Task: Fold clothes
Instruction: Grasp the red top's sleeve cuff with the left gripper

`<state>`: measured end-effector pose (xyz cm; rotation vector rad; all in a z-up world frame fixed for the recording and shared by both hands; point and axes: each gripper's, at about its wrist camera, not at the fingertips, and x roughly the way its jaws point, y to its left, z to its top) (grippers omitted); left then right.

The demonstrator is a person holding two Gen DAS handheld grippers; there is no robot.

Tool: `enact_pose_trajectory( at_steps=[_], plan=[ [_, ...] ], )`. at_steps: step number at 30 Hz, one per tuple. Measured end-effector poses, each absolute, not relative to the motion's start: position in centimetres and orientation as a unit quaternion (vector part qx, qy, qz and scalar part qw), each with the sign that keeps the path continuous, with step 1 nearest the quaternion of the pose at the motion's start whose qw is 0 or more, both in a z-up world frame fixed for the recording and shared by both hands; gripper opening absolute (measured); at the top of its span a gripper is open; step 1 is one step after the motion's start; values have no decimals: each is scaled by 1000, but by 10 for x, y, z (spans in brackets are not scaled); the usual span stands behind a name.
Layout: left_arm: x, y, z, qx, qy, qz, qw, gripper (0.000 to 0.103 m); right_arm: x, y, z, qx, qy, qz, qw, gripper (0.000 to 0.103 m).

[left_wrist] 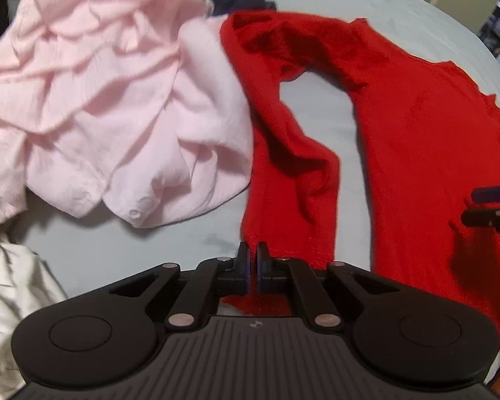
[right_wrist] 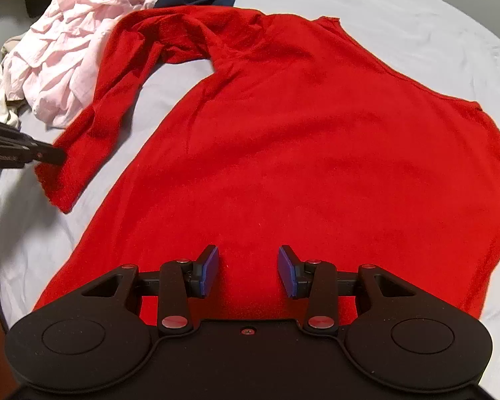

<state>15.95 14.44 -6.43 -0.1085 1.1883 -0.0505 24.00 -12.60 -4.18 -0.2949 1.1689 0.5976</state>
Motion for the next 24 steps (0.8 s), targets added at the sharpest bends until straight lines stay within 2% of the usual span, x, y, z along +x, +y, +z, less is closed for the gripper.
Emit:
enact_pose_trajectory(
  at_steps=[4,7,17,21,24],
  plan=[
    [152,163,-35,-49,546,-14,836,2,238,-133,-41,-137,544,274,781,39],
    [148,191,7,-49,521,8,852,2,238,-134,-41,-137,546,272,780,39],
    [133,275,104,-115,482,44,868,0,237,-133,-43,-139,546,284,776,39],
    [126,300,116,-109,486,69,864,0,241,-135,-44,-136,547,281,777,39],
    [121,305,99,-136,502,45,853,1,243,-133,-47,-131,550,279,776,39]
  ],
)
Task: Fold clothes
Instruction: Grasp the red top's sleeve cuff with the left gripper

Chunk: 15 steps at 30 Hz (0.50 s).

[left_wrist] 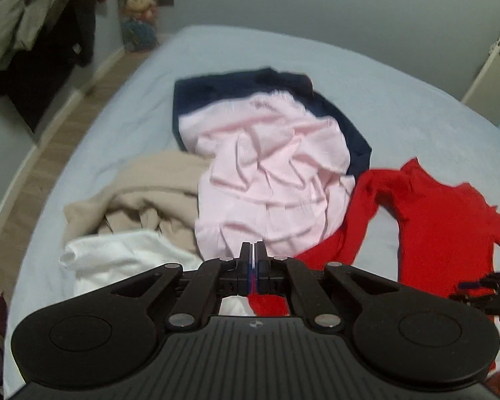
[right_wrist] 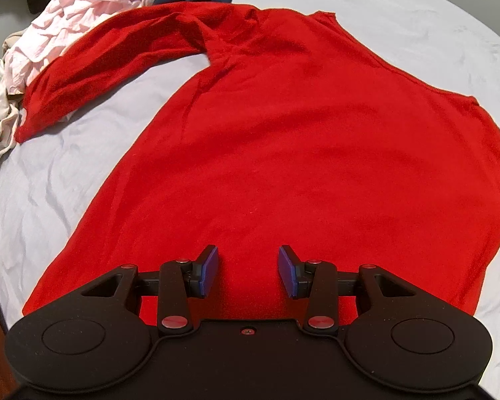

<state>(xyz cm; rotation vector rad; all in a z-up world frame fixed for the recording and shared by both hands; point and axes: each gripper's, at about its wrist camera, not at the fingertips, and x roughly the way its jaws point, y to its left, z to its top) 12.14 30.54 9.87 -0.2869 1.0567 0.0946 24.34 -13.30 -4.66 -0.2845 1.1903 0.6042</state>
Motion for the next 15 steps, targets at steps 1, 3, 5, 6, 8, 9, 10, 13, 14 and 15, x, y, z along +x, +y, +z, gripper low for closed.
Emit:
enact_pose_trajectory(
  at_steps=[1,3,5,6,8,9,10,13,14,15],
  plan=[
    [121,304,91,-146,508,38,848,1,243,-132,-47,-131,551,279,776,39],
    [118,302,82,-153,516,31,843,4,242,-131,-49,-133,553,280,774,39],
    [118,289,61,-147,528,17,837,11,242,-129,-50,-139,553,281,772,39],
    [119,282,54,-133,530,10,838,14,241,-128,-51,-142,553,282,771,39],
    [120,267,39,-106,533,-4,839,16,241,-128,-51,-143,552,282,771,39],
    [120,263,37,-98,534,-7,840,18,241,-128,-51,-143,553,282,771,40],
    [121,251,30,-57,534,-17,844,20,242,-129,-52,-143,553,280,772,40],
    [119,210,4,96,535,-42,838,21,243,-130,-54,-141,558,275,770,41],
    [116,196,-7,152,531,-53,832,21,244,-131,-55,-139,560,275,769,41],
    [116,192,-11,169,529,-56,829,21,245,-131,-56,-135,562,274,769,41]
  ],
)
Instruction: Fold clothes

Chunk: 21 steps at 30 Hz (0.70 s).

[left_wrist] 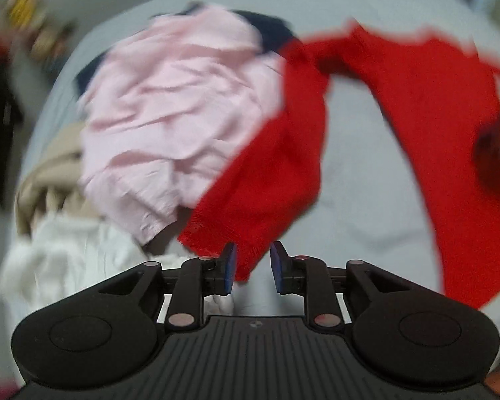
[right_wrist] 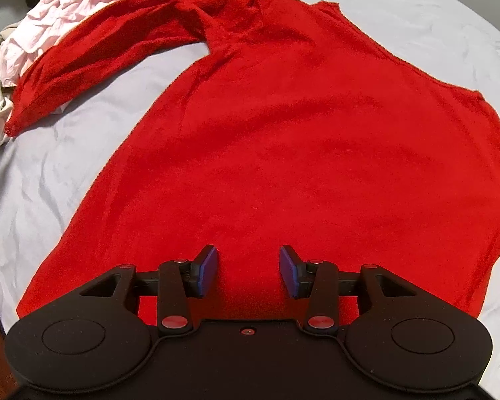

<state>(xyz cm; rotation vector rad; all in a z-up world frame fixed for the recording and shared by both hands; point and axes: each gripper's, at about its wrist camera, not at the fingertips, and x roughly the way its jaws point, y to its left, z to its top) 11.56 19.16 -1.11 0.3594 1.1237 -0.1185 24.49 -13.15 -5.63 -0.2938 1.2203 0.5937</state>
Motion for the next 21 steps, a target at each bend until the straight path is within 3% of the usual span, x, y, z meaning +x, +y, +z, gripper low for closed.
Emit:
enact_pose_trajectory(
  at_steps=[12,13,15,21],
  plan=[
    [117,172,-56,303,492,-67,814,21,251,-128,-63,-138,567,282,762,44],
    [118,171,-58,309,489,-63,813,19,252,-128,-64,-138,567,283,761,44],
    [122,174,-58,282,493,-72,820,4,254,-127,-65,-137,568,285,760,45],
    [118,177,-43,274,487,-82,825,3,261,-124,-62,-139,569,292,756,45]
  ],
)
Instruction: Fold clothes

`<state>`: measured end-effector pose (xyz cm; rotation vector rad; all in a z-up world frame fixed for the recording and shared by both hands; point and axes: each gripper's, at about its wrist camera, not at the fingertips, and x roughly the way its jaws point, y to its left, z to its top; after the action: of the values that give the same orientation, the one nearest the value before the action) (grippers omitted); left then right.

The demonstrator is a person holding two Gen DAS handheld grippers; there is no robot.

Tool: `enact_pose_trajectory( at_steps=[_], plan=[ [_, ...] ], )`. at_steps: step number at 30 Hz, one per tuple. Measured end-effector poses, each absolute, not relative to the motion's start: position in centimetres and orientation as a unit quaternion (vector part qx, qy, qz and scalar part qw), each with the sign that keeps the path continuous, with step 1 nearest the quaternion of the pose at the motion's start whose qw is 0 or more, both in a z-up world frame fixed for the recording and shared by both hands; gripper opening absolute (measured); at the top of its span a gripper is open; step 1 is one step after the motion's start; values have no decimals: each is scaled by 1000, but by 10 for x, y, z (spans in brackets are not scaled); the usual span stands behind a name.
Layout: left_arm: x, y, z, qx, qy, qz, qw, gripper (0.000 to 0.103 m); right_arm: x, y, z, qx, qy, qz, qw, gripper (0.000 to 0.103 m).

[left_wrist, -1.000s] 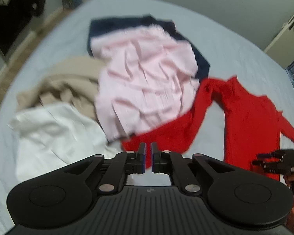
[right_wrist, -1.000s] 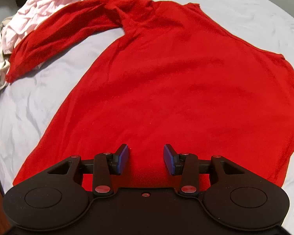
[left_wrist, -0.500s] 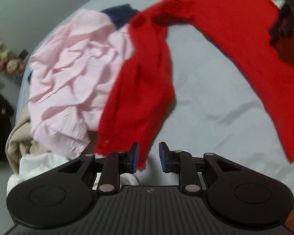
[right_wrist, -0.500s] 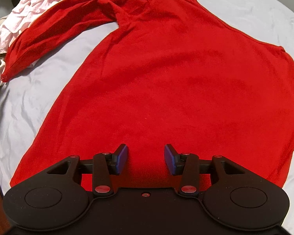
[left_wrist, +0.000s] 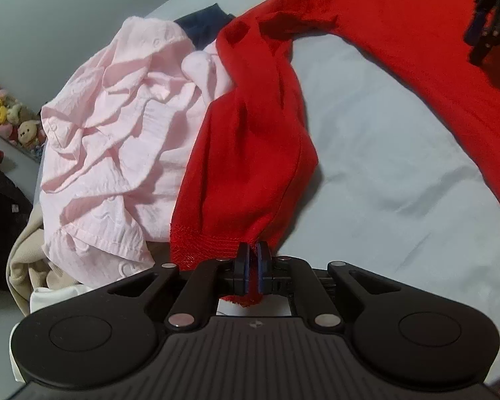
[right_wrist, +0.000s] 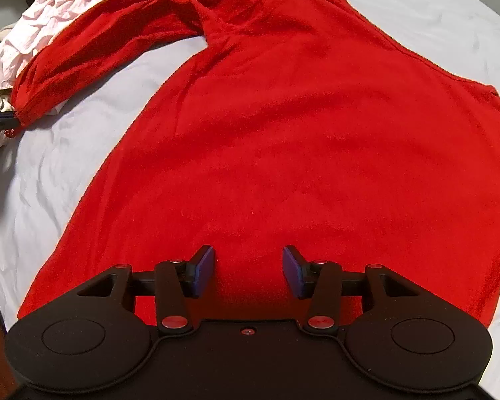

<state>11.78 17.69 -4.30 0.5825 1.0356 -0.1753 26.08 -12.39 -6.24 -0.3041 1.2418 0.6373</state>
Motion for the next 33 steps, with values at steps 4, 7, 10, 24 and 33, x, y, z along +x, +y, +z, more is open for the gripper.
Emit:
enact_pose_trajectory(
  at_steps=[4,7,10,24,33],
  plan=[
    [107,181,-27,276,485,-82,825,3,272,-116,-53,-154,561,301,756,45],
    [95,191,-7,268,481,-65,832,3,287,-108,-42,-167,548,307,760,45],
    [96,200,5,269,472,-41,838,3,310,-101,-27,-172,533,303,771,45],
    [100,222,78,311,426,26,849,3,451,-59,-4,-58,544,239,803,44],
    [113,228,63,307,442,32,842,3,528,-36,-25,-62,557,222,798,43]
  ],
)
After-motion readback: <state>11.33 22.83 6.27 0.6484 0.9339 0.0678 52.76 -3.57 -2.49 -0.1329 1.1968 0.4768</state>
